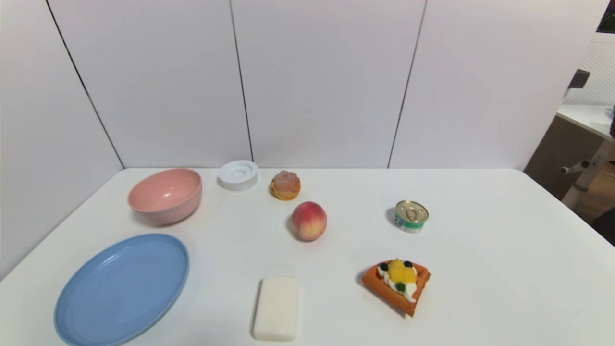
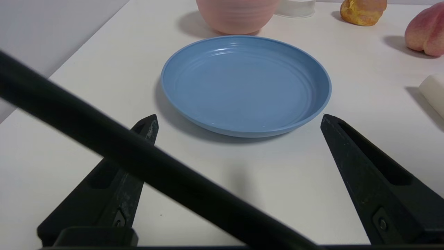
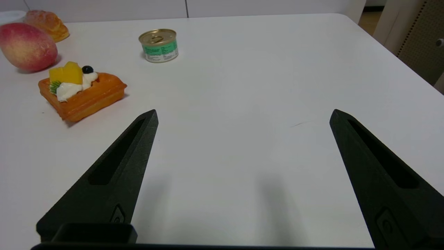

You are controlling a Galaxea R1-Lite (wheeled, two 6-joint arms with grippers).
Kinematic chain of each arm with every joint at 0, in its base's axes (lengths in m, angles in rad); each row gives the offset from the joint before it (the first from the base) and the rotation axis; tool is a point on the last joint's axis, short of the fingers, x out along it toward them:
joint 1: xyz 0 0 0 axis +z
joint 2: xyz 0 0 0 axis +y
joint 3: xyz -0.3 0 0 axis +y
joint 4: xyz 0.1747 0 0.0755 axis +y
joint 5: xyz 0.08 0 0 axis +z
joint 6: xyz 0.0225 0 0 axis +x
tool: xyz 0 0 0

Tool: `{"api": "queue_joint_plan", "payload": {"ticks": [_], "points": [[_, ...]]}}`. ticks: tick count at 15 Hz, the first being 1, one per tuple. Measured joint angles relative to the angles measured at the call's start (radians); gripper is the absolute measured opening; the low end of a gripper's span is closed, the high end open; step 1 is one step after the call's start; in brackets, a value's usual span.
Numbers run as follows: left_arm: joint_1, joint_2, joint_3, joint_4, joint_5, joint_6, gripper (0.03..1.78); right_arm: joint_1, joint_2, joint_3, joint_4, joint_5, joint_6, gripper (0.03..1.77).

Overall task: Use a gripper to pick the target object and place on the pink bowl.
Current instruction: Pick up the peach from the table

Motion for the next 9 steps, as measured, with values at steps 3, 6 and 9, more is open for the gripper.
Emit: {"api": "queue_joint_plan", "payload": {"ticks": [3, 6, 9], "points": [[-0.018, 0.157, -0.088, -0.029, 0.001, 0.001, 1.69, 0.0, 0.0, 0.0, 0.0, 0.0, 0.0, 1.71], [-0.085, 0.399, -0.345, -0.038, 0.005, 0.008, 1.69, 0.0, 0.0, 0.0, 0.0, 0.0, 0.0, 1.71], [-0.185, 0.666, -0.629, -0.039, 0.009, 0.017, 1.69, 0.0, 0.0, 0.0, 0.0, 0.0, 0.0, 1.71]]}}
